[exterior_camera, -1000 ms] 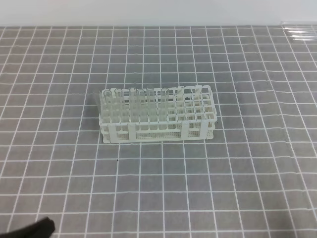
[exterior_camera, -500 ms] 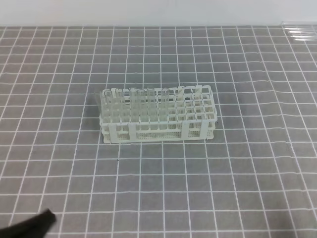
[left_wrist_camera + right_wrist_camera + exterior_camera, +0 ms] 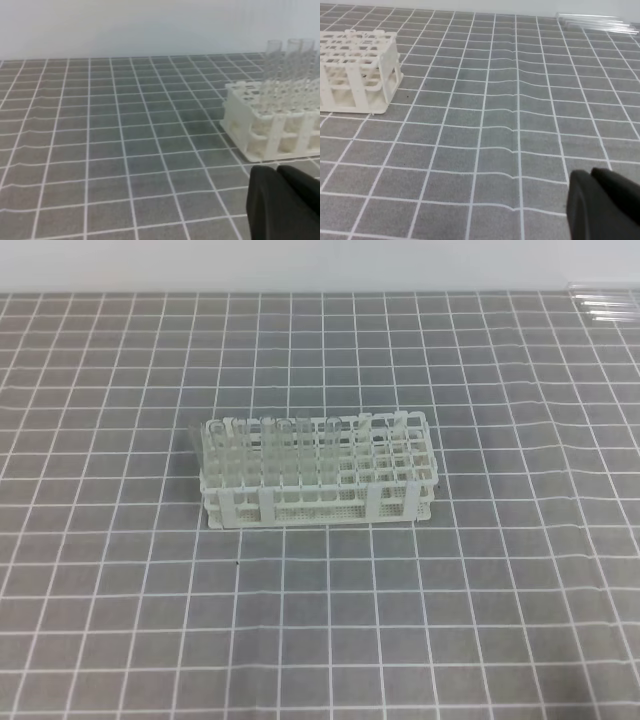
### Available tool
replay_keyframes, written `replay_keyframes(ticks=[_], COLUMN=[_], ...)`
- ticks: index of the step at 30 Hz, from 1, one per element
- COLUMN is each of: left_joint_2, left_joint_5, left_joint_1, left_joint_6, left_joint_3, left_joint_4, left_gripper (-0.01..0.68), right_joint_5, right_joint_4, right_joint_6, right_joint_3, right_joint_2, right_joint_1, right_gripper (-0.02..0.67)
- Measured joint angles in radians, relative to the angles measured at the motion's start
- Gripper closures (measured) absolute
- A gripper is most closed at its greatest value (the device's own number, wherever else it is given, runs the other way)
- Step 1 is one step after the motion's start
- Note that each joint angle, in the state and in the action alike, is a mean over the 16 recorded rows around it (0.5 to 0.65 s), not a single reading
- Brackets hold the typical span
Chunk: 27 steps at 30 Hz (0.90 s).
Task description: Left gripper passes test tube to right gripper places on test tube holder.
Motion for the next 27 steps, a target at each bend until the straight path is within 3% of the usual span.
replay_keyframes(ticks=[8,27], left_joint_2=[-0.012,0.011], left_joint_5=[0.07,0.153], left_joint_1=[0.081,0.089], left_joint_6=[-0.007,-0.173], left_joint_3=[-0.001,-0.009], left_joint_4=[0.032,0.241], left_gripper=[0.676,0.68], right_joint_5=[-0.002,-0.002], right_joint_4=[0.003,0.006], right_joint_6=[0.001,-0.001], right_joint_3=[0.0,0.0], right_joint_2=[0.001,0.001], right_joint_1=[0.0,0.0], right_gripper=[0.662,0.662])
